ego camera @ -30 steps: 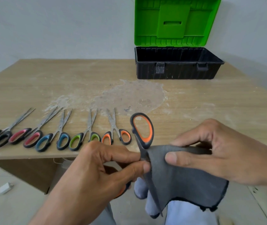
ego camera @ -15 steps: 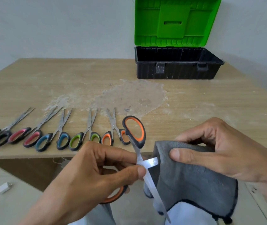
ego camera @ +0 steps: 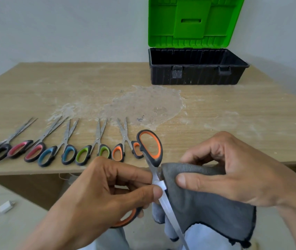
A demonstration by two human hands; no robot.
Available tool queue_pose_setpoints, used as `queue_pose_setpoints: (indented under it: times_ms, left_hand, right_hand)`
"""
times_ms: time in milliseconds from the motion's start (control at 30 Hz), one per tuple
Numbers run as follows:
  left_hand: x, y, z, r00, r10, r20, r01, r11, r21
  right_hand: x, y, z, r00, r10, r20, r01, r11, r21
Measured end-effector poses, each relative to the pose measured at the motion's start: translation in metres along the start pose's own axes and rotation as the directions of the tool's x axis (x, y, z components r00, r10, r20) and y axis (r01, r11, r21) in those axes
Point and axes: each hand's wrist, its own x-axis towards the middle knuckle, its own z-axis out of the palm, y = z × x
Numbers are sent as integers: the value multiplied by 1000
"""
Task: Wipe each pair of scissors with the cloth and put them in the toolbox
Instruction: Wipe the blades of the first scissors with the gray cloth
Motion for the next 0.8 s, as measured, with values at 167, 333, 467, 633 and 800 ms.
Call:
queue_pose_setpoints:
  times_ms: [167,333,467,633,800]
  left_hand:
    - [0,2,-1,999,-21,-35,21,1000,3]
    - [1,3,2,997,11,-78,-6,998,61]
    - [0,4,0,997,19,-79,-12,996,91]
    - [0,-1,0,1000,1,-25,1,997,71]
    - [-2,-2,-5,999,-48,17,48,999,16]
  right_hand:
    - [-5,4,-11,999,41,-5,-41,999,21]
    - [-1,6,-4,996,75,-53,-75,997,-11]
    - [5,6,7,993,93,-76,-94,996,-11]
    - [8,12,15,997,81,-6,-80,993,86]
    - [4,12,2,998,32,60,-43,981,188]
